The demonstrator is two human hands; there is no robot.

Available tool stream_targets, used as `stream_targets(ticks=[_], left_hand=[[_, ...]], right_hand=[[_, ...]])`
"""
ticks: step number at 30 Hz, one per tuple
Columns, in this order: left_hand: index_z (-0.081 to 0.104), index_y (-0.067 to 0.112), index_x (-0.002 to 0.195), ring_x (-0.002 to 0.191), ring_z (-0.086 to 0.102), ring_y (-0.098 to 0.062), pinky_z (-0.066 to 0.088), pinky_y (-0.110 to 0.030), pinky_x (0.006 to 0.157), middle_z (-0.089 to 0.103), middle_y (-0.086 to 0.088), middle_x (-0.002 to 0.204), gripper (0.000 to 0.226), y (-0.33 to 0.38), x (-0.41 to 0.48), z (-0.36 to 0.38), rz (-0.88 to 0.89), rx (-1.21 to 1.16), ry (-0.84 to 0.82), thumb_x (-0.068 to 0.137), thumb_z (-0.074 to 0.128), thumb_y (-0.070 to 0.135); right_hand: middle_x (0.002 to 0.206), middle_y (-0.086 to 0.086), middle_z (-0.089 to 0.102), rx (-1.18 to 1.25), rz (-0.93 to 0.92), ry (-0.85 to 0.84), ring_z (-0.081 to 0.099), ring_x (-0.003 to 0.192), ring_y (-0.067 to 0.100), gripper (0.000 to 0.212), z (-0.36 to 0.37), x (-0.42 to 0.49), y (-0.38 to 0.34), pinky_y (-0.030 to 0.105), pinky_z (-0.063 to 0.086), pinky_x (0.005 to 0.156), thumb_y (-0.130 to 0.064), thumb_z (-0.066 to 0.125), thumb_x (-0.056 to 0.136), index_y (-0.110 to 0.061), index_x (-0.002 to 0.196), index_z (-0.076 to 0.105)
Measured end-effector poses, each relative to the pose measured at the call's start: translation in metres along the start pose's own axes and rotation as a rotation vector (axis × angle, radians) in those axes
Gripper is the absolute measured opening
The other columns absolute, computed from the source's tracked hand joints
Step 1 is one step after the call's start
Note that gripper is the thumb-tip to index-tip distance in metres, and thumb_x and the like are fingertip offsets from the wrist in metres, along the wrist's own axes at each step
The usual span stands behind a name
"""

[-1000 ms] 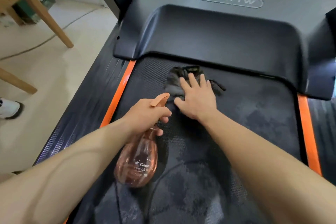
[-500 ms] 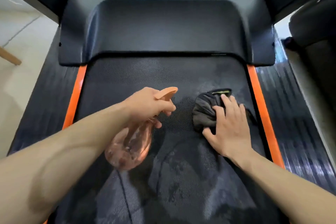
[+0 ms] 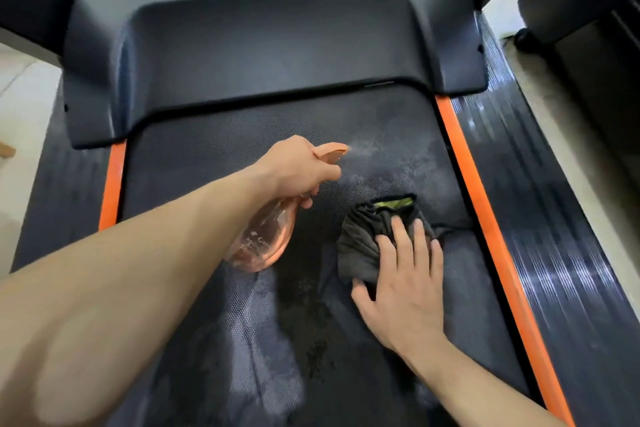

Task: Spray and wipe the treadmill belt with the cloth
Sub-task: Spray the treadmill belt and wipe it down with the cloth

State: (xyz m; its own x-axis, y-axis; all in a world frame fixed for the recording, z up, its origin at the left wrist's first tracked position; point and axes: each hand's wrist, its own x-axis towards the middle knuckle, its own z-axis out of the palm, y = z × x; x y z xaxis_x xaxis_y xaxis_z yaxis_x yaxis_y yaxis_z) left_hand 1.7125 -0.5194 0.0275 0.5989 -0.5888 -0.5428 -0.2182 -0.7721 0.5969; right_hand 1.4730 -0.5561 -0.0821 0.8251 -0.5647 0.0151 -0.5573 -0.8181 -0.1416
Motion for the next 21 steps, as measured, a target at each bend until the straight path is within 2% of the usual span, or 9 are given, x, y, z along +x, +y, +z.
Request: stream_targets(ticks=[2, 5, 8, 10, 13, 15, 18, 21], left_hand=[[0.068, 0.010, 0.083, 0.041, 0.061, -0.019, 0.045, -0.019, 0.044, 0.070, -0.007, 0.065, 0.015, -0.003, -0.003, -0.001, -0.009, 0.002, -0.013, 0.088, 0.070, 0.024], [0.073, 0.014, 0.087, 0.045, 0.062, -0.022, 0.047, -0.022, 0.046, 0.079, -0.011, 0.082, 0.010, -0.007, -0.005, -0.004, -0.043, -0.098, -0.041, 0.088, 0.074, 0.024], [0.066, 0.012, 0.071, 0.041, 0.061, -0.020, 0.042, -0.017, 0.040, 0.069, -0.007, 0.063, 0.018, -0.012, -0.002, -0.008, -0.088, -0.086, 0.043, 0.086, 0.070, 0.021], [0.064, 0.013, 0.068, 0.041, 0.062, -0.019, 0.043, -0.018, 0.043, 0.067, -0.003, 0.058, 0.021, -0.015, 0.000, -0.009, -0.121, -0.076, 0.070, 0.085, 0.070, 0.023], [0.073, 0.009, 0.086, 0.045, 0.065, -0.021, 0.049, -0.023, 0.053, 0.079, -0.005, 0.079, 0.018, -0.020, 0.001, -0.011, -0.128, -0.144, 0.024, 0.086, 0.074, 0.027], [0.074, 0.009, 0.093, 0.046, 0.066, -0.021, 0.049, -0.025, 0.055, 0.079, -0.002, 0.086, 0.021, -0.021, 0.002, -0.011, -0.111, -0.165, 0.011, 0.087, 0.075, 0.029], [0.073, 0.011, 0.089, 0.045, 0.065, -0.020, 0.050, -0.025, 0.056, 0.076, -0.001, 0.082, 0.016, -0.020, 0.005, -0.013, -0.113, -0.227, 0.063, 0.087, 0.075, 0.027], [0.073, 0.007, 0.089, 0.055, 0.062, -0.028, 0.053, -0.031, 0.060, 0.076, -0.008, 0.081, 0.014, -0.025, 0.006, -0.018, -0.129, -0.389, 0.096, 0.085, 0.073, 0.021]], right_hand=[[0.159, 0.018, 0.037, 0.001, -0.002, 0.017, 0.025, 0.151, 0.043, 0.070, 0.001, -0.001, 0.000, 0.062, 0.022, 0.120, -0.051, 0.055, 0.078, -0.005, 0.131, 0.058], [0.159, 0.020, 0.038, 0.007, -0.001, 0.037, 0.026, 0.150, 0.045, 0.070, 0.002, -0.001, -0.001, 0.063, 0.024, 0.119, -0.049, 0.056, 0.078, -0.004, 0.131, 0.058], [0.158, 0.020, 0.038, 0.015, 0.018, 0.036, 0.026, 0.150, 0.045, 0.070, 0.004, -0.003, -0.006, 0.063, 0.024, 0.118, -0.049, 0.055, 0.079, -0.004, 0.131, 0.059], [0.158, 0.021, 0.038, 0.018, 0.007, 0.027, 0.026, 0.150, 0.045, 0.070, 0.007, -0.006, -0.009, 0.063, 0.024, 0.118, -0.050, 0.055, 0.079, -0.004, 0.131, 0.059], [0.159, 0.021, 0.038, 0.014, -0.037, 0.003, 0.026, 0.150, 0.045, 0.073, 0.008, -0.007, -0.008, 0.064, 0.025, 0.118, -0.052, 0.056, 0.077, -0.004, 0.131, 0.059], [0.159, 0.020, 0.037, 0.018, -0.055, -0.023, 0.026, 0.150, 0.045, 0.076, 0.004, 0.001, -0.006, 0.065, 0.025, 0.117, -0.055, 0.054, 0.074, -0.007, 0.134, 0.059], [0.162, 0.016, 0.033, 0.013, -0.056, -0.076, 0.025, 0.151, 0.043, 0.085, -0.004, 0.039, 0.000, 0.064, 0.022, 0.118, -0.061, 0.050, 0.072, -0.016, 0.144, 0.053], [0.169, 0.008, 0.021, 0.004, -0.016, -0.118, 0.017, 0.154, 0.038, 0.090, -0.009, 0.123, 0.006, 0.060, 0.016, 0.122, -0.070, 0.036, 0.074, -0.029, 0.154, 0.040]])
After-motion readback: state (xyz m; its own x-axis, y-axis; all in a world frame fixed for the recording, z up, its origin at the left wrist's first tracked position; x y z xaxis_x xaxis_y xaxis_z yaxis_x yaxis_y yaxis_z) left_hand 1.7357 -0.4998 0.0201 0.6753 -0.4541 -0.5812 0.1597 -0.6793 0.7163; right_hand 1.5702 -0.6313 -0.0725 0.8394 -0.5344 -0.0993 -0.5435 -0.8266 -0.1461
